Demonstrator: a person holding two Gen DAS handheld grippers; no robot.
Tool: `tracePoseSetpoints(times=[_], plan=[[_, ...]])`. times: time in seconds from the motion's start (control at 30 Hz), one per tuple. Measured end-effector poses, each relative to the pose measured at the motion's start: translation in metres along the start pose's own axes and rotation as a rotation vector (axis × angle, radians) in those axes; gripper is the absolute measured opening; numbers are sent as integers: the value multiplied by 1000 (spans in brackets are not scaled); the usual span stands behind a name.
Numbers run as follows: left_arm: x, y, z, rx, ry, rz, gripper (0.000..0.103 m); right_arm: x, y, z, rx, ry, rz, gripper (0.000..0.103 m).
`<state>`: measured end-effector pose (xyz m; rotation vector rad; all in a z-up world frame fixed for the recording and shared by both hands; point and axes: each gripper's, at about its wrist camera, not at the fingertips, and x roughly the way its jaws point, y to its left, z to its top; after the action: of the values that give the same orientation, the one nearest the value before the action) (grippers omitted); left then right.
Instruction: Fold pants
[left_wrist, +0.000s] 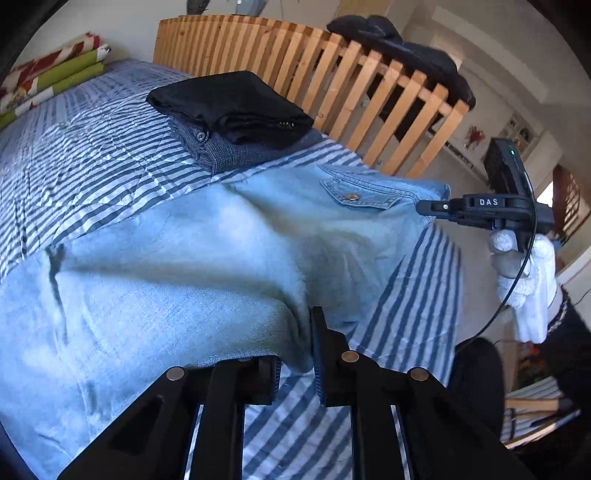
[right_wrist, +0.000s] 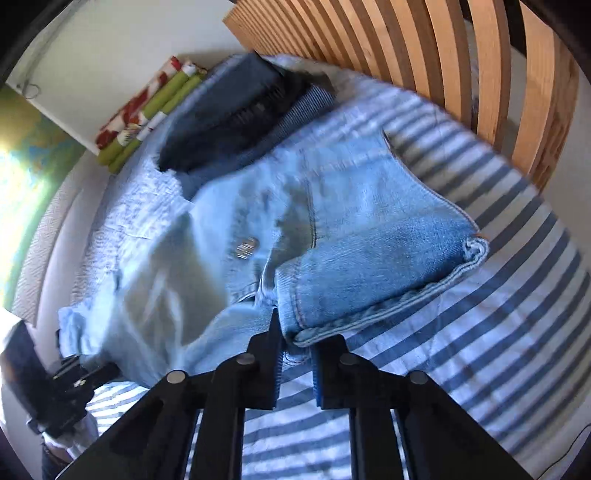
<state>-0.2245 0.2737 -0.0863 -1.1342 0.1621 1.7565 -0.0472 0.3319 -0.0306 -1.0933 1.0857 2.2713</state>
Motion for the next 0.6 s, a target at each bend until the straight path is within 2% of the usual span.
tracePoseSetpoints(times=[0.03, 0.07, 0.1, 0.13, 0.2, 0.23, 0.3, 0.4, 0.5, 0.57, 0.6], plan=[[-7, 5, 4, -42, -26, -23, 29, -18, 2, 6, 4, -31, 18, 10], [-12, 10, 7, -75, -56, -24, 47, -35, 3, 13, 19, -59, 37, 10], [-14, 13, 9, -85, -71, -14, 54, -46, 2, 20, 39, -82, 49, 10], [-11, 12, 9, -81, -63, -9, 56, -50, 3, 26, 43, -96, 34, 9], [-3, 5, 3, -51, -22, -4, 56, -39, 8, 30, 11, -104, -72, 10], [2, 0, -3, -25, 0, 5, 56, -28, 10, 30, -14, -82, -133, 10], [13, -13, -18, 39, 41, 43, 57, -5, 5, 26, -33, -34, -180, 10], [32, -35, -41, 129, 80, 89, 61, 13, -11, 18, 5, -2, -167, 10], [56, -56, -55, 194, 100, 103, 63, 15, -21, 17, 36, 5, -136, 10], [69, -65, -53, 183, 93, 92, 65, 8, -22, 18, 38, 5, -123, 10], [75, -68, -48, 148, 74, 56, 71, 6, -21, 20, 35, 1, -117, 10]])
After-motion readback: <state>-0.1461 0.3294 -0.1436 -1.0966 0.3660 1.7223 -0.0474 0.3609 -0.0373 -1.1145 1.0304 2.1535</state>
